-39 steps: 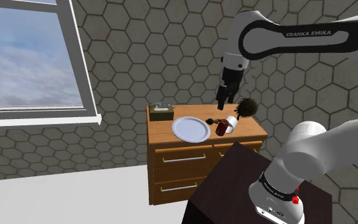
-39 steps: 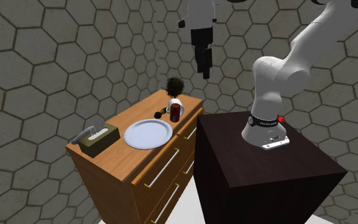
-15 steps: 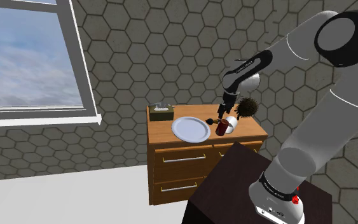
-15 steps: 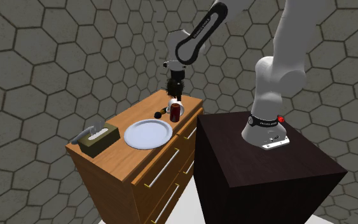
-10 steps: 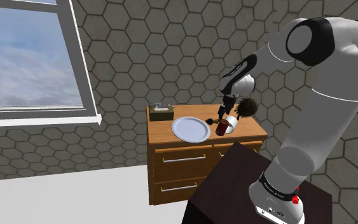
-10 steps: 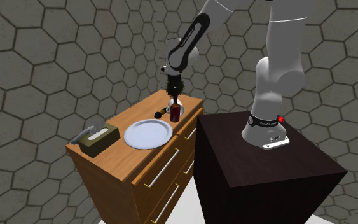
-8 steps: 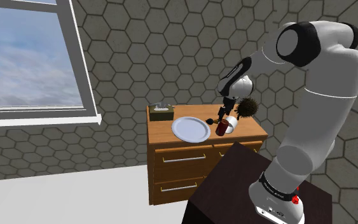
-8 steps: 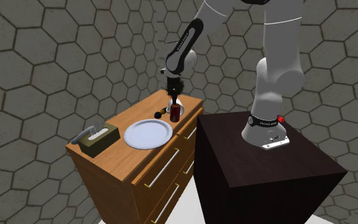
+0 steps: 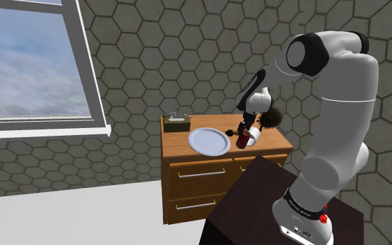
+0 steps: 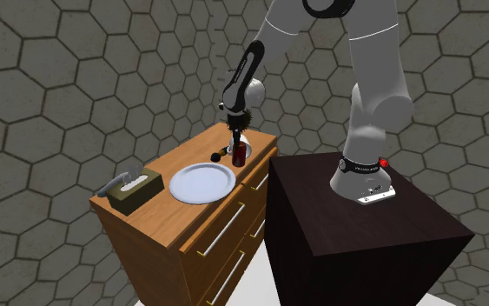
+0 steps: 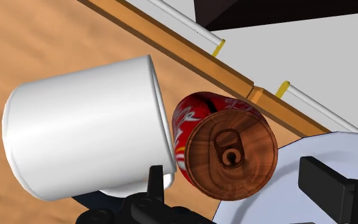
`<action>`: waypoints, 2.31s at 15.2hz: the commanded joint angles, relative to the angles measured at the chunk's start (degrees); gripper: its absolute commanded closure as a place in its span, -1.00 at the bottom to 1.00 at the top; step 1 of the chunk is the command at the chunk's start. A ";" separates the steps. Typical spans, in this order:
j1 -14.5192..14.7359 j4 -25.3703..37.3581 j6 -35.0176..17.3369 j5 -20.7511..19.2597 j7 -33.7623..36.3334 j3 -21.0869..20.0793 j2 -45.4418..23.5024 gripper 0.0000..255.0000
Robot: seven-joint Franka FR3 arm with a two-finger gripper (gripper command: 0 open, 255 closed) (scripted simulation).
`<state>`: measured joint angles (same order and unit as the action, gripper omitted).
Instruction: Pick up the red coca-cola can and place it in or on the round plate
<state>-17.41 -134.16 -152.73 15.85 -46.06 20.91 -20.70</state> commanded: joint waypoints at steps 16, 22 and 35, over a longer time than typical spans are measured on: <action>-0.57 0.22 -0.90 0.89 -0.73 -0.64 -1.15 1.00; 0.74 -0.31 1.51 -1.48 0.97 1.10 1.94 1.00; 3.39 -0.26 9.84 -9.07 6.32 4.89 11.15 1.00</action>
<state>-14.08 -134.65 -143.47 7.14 -39.96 25.66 -9.95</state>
